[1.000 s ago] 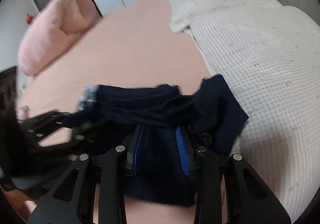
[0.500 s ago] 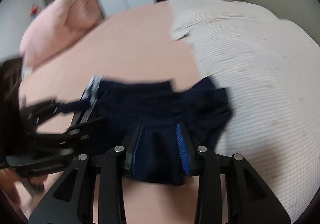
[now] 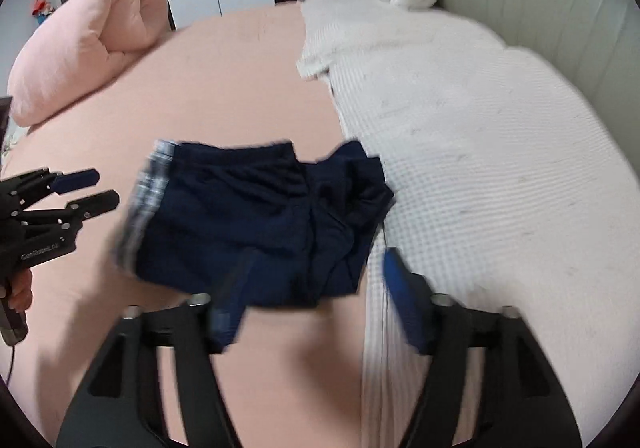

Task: Fold clothes

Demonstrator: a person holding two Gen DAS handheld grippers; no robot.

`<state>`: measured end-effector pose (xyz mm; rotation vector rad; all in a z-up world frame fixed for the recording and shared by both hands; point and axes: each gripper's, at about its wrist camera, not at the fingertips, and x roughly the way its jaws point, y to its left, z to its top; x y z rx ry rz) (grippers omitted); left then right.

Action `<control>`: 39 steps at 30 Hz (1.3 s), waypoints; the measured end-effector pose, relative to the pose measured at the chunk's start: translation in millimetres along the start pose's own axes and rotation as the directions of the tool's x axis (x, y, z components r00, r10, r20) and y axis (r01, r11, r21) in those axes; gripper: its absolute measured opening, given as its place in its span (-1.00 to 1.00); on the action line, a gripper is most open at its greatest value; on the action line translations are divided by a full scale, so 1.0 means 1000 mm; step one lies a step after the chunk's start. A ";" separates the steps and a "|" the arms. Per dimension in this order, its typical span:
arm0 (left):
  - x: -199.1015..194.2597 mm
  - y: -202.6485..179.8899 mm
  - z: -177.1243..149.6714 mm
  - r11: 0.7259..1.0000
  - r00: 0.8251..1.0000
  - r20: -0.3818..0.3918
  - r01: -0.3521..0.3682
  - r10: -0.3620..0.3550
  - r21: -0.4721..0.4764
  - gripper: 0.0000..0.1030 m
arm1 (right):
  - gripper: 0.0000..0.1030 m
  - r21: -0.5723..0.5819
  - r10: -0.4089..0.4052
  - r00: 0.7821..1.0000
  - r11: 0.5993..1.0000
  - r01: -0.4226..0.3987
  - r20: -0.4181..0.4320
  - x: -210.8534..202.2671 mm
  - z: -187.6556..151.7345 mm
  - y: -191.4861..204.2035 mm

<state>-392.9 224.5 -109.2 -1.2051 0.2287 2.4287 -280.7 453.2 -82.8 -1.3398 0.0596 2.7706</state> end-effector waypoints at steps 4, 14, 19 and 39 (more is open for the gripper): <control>-0.051 0.011 -0.009 0.996 0.997 0.049 -0.056 0.059 -0.064 0.55 | 0.71 -0.009 -0.002 1.000 1.000 0.003 0.019 -0.037 0.011 0.042; -0.197 0.074 -0.049 0.967 0.973 0.103 -0.186 0.206 -0.171 0.68 | 0.95 -0.015 0.059 0.995 0.998 -0.058 0.077 -0.141 0.005 0.155; -0.266 0.095 -0.090 0.954 0.963 0.121 -0.211 0.241 -0.214 0.68 | 0.98 -0.008 0.088 0.992 0.996 -0.087 0.086 -0.174 -0.021 0.203; -0.400 0.038 -0.241 0.897 0.932 0.114 -0.292 0.345 -0.331 0.68 | 0.98 -0.015 0.021 0.994 1.000 -0.019 0.107 -0.290 -0.146 0.262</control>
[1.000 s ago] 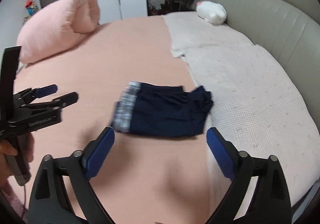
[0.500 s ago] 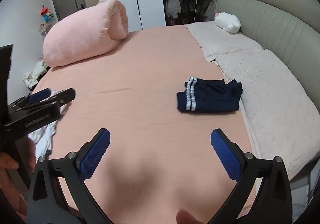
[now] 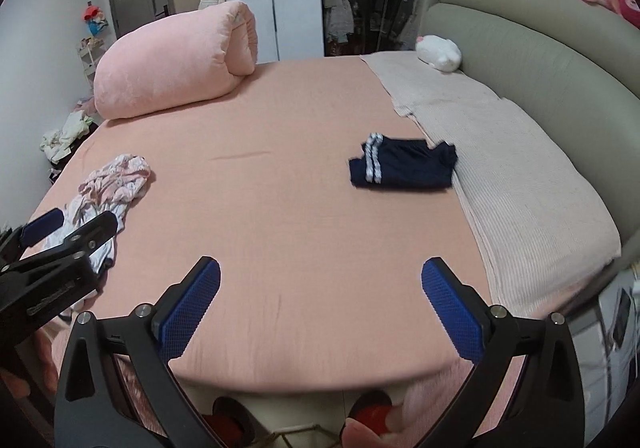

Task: Fold clothes

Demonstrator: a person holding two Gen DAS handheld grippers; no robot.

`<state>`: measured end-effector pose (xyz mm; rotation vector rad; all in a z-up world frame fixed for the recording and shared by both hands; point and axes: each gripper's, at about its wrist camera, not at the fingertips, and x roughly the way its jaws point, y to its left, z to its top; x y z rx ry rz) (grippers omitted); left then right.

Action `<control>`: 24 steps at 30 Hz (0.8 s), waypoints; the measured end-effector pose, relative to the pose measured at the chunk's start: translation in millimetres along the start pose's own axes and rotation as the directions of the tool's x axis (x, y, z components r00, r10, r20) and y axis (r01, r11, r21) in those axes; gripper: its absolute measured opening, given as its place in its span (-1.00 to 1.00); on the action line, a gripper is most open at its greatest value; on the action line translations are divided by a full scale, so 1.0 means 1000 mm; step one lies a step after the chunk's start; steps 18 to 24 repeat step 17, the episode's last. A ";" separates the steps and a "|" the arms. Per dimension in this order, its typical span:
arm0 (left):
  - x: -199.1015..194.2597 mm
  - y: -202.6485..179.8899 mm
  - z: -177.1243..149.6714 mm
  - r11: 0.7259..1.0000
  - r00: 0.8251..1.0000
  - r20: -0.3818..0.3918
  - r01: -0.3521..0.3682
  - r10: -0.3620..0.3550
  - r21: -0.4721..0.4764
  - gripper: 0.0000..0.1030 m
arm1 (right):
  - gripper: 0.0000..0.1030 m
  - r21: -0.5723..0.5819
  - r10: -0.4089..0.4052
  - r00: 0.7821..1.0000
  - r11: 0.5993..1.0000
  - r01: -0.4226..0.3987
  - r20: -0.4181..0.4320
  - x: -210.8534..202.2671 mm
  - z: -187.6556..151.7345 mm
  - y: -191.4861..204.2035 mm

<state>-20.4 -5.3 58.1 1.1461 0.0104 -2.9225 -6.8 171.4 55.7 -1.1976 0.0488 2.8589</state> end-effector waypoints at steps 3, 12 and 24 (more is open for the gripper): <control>-0.014 0.005 -0.014 0.999 1.000 0.010 0.028 -0.027 -0.026 0.68 | 0.98 0.016 0.004 1.000 1.000 -0.004 -0.018 -0.008 -0.017 -0.002; -0.024 -0.002 -0.043 0.999 0.999 0.007 0.041 -0.040 -0.023 0.68 | 0.98 -0.005 0.008 1.000 1.000 -0.008 -0.014 -0.020 -0.035 0.007; -0.020 -0.005 -0.047 0.999 0.999 0.004 0.034 -0.034 -0.032 0.68 | 0.98 -0.025 0.013 1.000 1.000 -0.014 -0.014 -0.020 -0.036 0.015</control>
